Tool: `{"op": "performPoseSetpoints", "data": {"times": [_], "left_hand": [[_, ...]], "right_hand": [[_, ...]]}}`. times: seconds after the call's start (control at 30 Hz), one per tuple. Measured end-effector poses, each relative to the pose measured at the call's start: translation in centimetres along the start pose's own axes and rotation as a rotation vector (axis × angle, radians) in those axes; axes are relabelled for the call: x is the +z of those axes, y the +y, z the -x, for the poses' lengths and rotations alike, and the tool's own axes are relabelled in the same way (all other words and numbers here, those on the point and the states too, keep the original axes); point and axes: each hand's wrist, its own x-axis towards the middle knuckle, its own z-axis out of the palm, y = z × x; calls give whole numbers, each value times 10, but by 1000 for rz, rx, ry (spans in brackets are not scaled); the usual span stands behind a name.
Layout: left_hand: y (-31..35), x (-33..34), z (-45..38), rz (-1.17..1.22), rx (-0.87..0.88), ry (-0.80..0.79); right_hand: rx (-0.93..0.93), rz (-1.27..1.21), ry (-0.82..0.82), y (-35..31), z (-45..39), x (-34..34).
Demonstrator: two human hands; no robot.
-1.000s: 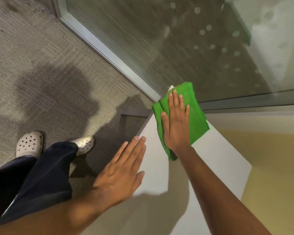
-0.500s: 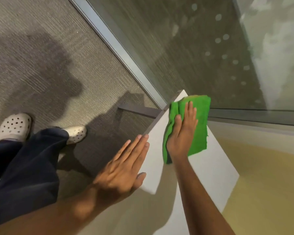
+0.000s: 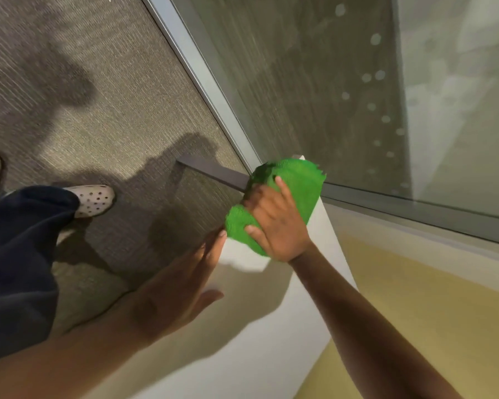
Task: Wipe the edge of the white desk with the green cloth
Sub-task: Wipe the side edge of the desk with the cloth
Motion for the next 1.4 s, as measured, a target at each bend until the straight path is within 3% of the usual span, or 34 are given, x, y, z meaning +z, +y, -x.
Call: {"op": "performPoseSetpoints", "data": {"times": [0.2,0.33,0.5,0.6,0.67,0.77,0.9,1.0,1.07,1.2,1.4], "left_hand": [[-1,-5,-3,31,27,-57],[1,-8,-3,112,33,-77],[2,-10,-4,116,19,-97],[2,-10,-3,112,12,-114],[2,-8,-4,92,-2,-128],[3,-8,-5,42,-12,-144],[1,-7,0,10,7,-117],[3,-7,4,60,-15,-104],[3,-7,3,120,-41,-94],[0,-4,4,95,-35,-87],[-3,6,4,282,-126,-163]], "right_hand": [[372,-52,81,50,-33,-25],[612,-77,141,18,-40,-17],[314,-16,52,-26,-14,-1],[146,62,73,4,-22,-4],[153,60,103,30,-33,-9],[414,-38,159,50,-44,-15],[1031,-244,289,41,-57,-12],[1365,-151,402,8,-49,-6],[1409,-182,412,-29,-39,0],[1290,-261,215,-96,-15,11],[1293,-219,212,-77,-40,9]]}}
